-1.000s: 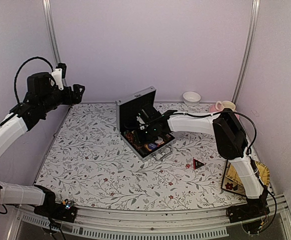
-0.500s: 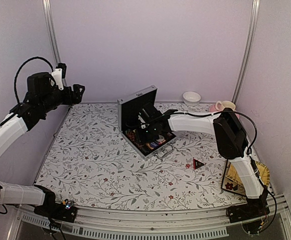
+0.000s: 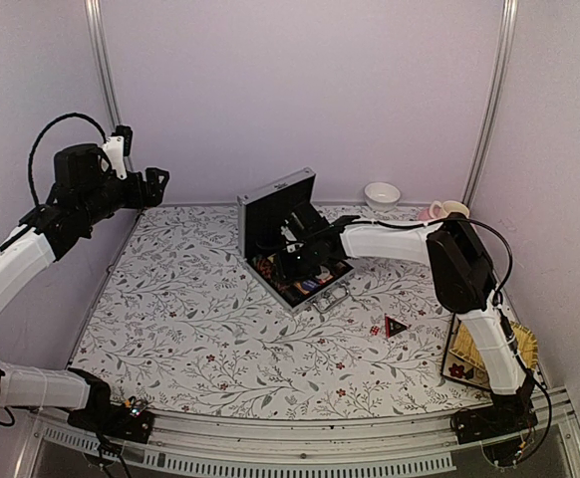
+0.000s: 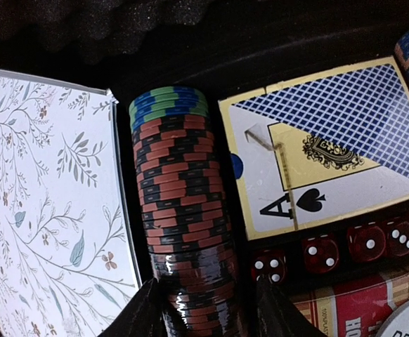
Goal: Pack up texas hold em set
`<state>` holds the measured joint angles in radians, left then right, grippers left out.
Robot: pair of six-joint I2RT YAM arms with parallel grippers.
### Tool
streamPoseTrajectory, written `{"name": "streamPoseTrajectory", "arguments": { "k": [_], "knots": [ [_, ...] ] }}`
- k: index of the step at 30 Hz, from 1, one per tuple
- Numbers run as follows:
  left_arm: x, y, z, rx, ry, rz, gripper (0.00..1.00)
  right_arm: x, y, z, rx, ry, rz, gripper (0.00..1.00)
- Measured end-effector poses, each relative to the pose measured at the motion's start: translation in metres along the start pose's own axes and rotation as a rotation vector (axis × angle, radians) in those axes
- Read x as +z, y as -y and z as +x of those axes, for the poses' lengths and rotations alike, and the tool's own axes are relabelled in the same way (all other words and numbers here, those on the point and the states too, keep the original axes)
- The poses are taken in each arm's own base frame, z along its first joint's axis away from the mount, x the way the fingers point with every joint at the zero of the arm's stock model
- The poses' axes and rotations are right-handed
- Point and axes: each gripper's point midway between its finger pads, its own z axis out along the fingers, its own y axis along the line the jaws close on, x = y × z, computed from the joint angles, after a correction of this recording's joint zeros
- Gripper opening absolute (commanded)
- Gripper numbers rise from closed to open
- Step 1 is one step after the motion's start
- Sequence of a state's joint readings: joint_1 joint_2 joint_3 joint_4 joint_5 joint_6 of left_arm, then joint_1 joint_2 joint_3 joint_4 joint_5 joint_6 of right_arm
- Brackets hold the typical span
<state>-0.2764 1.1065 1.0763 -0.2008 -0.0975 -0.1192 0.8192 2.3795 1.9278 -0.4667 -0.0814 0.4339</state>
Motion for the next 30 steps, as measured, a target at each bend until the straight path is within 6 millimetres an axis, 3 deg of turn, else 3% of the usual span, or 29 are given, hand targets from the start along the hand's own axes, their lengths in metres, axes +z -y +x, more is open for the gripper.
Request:
{"name": "streamPoseTrajectory", "arguments": {
  "k": [21, 30],
  "knots": [
    [0.0, 0.001, 0.0, 0.0, -0.001, 0.003, 0.97, 0.004, -0.019, 0.011, -0.054, -0.012, -0.059, 0.46],
    [0.0, 0.002, 0.0, 0.0, -0.001, 0.01, 0.97, 0.005, -0.04, 0.02, -0.027, -0.013, -0.077, 0.46]
  ]
}}
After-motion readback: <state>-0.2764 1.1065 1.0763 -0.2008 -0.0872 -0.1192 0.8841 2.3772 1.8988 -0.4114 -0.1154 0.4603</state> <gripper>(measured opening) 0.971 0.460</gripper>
